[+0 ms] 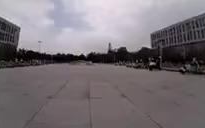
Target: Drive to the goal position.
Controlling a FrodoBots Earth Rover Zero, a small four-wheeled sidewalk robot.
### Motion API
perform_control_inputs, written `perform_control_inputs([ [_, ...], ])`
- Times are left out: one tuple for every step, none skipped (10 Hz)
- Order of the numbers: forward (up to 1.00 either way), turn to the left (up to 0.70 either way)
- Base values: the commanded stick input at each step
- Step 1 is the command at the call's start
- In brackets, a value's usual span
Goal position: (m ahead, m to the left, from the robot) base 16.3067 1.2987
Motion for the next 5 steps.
perform_control_inputs([
  [0.7, 0.0],
  [0.7, 0.0],
  [0.7, 0.0],
  [0.7, 0.0],
  [0.7, 0.0],
])
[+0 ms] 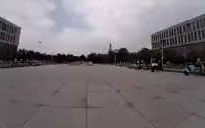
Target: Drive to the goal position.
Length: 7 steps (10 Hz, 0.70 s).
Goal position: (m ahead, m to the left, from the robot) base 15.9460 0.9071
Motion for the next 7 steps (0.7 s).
perform_control_inputs([
  [0.7, 0.0],
  [0.7, 0.0],
  [0.7, 0.0],
  [0.7, 0.0],
  [0.7, 0.0],
  [0.7, 0.0],
  [0.7, 0.0],
])
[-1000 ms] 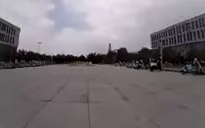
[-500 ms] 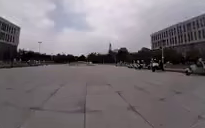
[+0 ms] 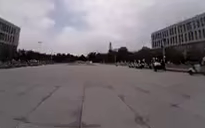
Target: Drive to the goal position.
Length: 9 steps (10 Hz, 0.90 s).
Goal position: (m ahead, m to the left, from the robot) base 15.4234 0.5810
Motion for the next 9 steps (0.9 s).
perform_control_inputs([
  [0.7, 0.0],
  [0.7, 0.0],
  [0.7, 0.0],
  [0.7, 0.0],
  [0.7, 0.0],
  [0.7, 0.0],
  [0.7, 0.0],
  [0.7, 0.0],
  [0.7, 0.0],
])
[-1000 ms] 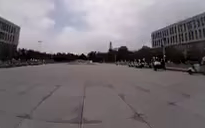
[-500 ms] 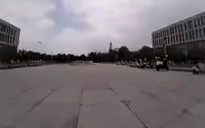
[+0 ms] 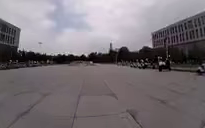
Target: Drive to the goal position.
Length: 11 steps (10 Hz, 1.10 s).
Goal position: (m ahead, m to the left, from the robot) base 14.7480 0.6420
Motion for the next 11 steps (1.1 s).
perform_control_inputs([
  [0.7, 0.0],
  [0.7, 0.0],
  [0.7, 0.0],
  [0.7, 0.0],
  [0.7, 0.0],
  [0.7, 0.0],
  [0.7, 0.0],
  [0.7, 0.0],
  [0.7, 0.0],
  [0.7, 0.0],
  [0.7, 0.0],
])
